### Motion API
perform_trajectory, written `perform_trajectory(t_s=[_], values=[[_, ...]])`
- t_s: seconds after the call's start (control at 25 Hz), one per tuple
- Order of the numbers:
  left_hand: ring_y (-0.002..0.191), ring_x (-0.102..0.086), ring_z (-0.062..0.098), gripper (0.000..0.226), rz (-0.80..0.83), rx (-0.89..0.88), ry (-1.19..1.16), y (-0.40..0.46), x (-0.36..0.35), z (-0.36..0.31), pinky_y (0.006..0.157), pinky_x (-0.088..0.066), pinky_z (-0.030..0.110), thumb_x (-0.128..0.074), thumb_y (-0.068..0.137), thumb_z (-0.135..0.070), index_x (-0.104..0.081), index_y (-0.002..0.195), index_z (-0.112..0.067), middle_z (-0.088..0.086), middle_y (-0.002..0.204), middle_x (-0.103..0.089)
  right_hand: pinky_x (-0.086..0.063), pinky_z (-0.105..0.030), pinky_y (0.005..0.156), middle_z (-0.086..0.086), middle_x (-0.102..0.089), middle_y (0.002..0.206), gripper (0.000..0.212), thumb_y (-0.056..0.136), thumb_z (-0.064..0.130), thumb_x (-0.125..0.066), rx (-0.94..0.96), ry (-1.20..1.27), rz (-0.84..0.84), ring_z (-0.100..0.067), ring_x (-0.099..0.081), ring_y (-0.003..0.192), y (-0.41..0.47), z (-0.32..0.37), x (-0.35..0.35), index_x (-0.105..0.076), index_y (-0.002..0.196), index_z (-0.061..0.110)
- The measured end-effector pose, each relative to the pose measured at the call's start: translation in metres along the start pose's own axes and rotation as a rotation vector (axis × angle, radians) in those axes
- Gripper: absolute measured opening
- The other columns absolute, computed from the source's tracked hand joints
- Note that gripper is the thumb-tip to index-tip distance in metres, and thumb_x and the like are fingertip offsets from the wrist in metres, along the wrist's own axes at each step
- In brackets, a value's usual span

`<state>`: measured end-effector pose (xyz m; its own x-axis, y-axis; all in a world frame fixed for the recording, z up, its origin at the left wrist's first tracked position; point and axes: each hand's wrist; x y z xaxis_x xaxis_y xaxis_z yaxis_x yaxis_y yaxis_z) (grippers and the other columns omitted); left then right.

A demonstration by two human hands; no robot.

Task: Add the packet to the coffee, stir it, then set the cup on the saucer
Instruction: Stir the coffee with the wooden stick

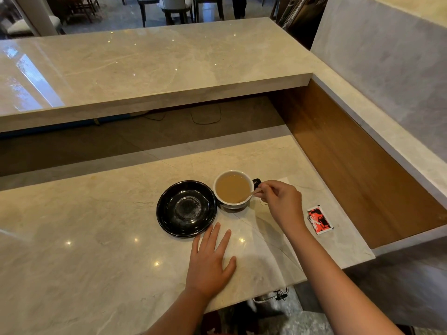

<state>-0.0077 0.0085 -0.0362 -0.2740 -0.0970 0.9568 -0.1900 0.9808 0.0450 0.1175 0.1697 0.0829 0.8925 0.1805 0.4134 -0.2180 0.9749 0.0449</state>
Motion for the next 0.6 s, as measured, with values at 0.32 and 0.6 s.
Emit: perform_trajectory(t_s=[0.32, 0.6], values=[[0.137, -0.02, 0.021, 0.061, -0.004, -0.008, -0.009, 0.001, 0.001, -0.001, 0.108, -0.011, 0.044, -0.039, 0.087, -0.051, -0.035, 0.142, -0.025, 0.008, 0.149, -0.031, -0.059, -0.025, 0.068, -0.016, -0.07, 0.078, 0.02, 0.09, 0.002, -0.048, -0.208, 0.249, -0.146, -0.021, -0.072, 0.076, 0.003, -0.011, 0.039, -0.066, 0.082, 0.006], [0.137, -0.02, 0.022, 0.061, -0.029, -0.027, -0.016, -0.001, 0.002, -0.001, 0.108, -0.012, 0.045, -0.039, 0.088, -0.05, -0.036, 0.142, -0.023, 0.01, 0.149, -0.031, -0.058, -0.017, 0.068, -0.005, -0.071, 0.08, 0.019, 0.091, 0.005, -0.05, -0.118, 0.349, -0.164, -0.01, -0.071, 0.075, -0.006, -0.018, 0.074, -0.067, 0.087, 0.011]])
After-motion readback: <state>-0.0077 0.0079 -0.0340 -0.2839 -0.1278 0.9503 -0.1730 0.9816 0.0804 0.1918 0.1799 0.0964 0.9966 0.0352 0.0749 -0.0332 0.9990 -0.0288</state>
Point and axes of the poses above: each hand's wrist, its own y-axis towards the middle knuckle, its own x-axis out of the back of the hand, z = x × y
